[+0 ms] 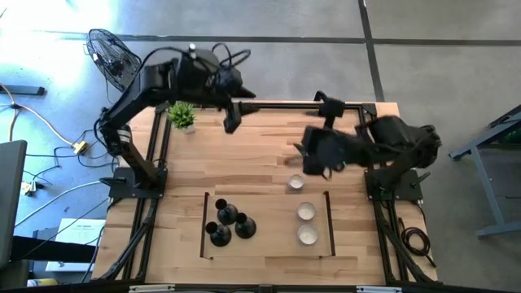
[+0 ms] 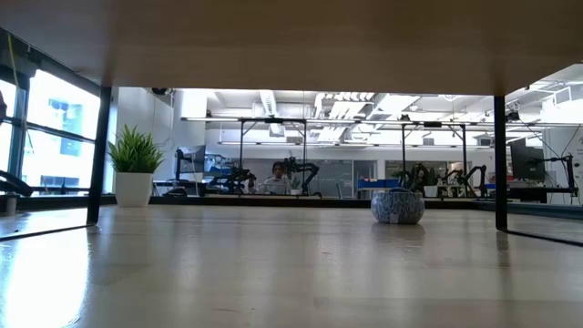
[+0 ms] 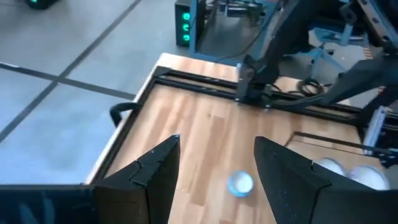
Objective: Pick & Place candle stick holders
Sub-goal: Put the blue scented candle on the shelf
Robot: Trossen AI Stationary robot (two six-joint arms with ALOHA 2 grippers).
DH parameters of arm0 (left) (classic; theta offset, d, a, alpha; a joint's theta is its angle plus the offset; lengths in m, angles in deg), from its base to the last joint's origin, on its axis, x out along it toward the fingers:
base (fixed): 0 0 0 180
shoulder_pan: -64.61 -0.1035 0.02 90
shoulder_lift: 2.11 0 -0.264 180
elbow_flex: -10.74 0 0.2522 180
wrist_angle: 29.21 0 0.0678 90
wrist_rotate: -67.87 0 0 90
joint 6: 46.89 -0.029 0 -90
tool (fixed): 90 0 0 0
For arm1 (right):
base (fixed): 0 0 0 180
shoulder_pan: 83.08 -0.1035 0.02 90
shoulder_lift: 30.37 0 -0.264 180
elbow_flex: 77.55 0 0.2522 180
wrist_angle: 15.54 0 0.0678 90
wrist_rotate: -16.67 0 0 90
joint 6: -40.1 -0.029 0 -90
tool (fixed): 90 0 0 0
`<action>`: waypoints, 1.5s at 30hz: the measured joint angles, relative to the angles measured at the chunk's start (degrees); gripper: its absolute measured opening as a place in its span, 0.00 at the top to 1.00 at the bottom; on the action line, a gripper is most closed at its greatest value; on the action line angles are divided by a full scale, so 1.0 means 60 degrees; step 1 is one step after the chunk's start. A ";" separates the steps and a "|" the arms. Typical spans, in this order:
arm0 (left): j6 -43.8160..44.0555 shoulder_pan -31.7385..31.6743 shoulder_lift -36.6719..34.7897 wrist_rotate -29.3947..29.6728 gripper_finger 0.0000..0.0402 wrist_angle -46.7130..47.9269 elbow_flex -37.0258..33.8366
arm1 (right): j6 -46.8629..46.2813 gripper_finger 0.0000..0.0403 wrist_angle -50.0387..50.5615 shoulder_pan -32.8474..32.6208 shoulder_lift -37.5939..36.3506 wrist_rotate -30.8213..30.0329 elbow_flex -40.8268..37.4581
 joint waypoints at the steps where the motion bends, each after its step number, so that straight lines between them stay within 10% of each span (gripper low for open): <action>1: -0.0095 -0.0276 0.0004 -0.0189 0.49 0.0013 0.0000 | 0.0098 0.03 -0.0176 0.0267 0.0000 0.0120 0.0000; 11: -0.1854 -0.3013 0.0025 -0.1906 0.49 0.0086 0.0000 | 0.0846 0.03 -0.0517 0.3214 0.0000 0.2224 0.0000; 27: -0.3083 -0.6272 0.0570 -0.3179 0.49 -0.1085 -0.0001 | 0.2085 0.03 -0.2221 0.5685 0.0000 0.2770 0.0000; 40: -0.2579 -0.6311 0.1347 -0.6887 0.49 -0.0504 -0.0004 | 0.1047 0.03 -0.2477 0.5977 0.0000 0.3836 0.0000; 45: -0.2575 -0.5879 0.1360 -0.6791 0.49 -0.0400 -0.0007 | 0.0130 0.03 -0.2618 0.5977 0.0000 0.4325 0.0004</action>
